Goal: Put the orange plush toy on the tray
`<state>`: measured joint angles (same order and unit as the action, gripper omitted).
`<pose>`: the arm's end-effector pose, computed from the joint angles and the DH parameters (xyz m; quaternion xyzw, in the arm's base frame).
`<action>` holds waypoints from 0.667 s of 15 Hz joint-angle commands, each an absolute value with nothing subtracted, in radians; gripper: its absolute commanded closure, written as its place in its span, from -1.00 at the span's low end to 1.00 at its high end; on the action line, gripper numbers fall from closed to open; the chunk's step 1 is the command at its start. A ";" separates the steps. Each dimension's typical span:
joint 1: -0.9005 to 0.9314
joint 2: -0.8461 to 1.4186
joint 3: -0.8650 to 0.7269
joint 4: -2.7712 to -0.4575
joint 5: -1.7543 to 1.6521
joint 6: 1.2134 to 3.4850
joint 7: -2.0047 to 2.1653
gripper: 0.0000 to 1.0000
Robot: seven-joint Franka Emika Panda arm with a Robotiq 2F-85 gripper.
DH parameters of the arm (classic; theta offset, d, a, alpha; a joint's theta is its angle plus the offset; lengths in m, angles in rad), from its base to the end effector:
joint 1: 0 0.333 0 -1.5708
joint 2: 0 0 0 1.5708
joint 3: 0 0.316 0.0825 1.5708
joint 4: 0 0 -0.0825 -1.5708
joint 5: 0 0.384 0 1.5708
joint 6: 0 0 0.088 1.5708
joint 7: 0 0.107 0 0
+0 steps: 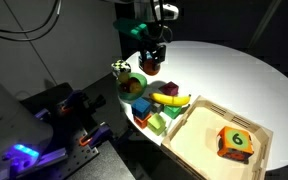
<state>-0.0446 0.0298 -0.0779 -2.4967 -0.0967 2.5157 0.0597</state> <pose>0.4642 -0.0564 0.2725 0.9982 -0.0517 -0.0063 0.0291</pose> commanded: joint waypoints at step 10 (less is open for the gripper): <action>-0.174 0.010 -0.183 -2.418 -0.008 2.395 0.070 -0.04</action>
<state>-0.1489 0.0087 -0.1616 -2.4522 -0.0185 2.4346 0.0605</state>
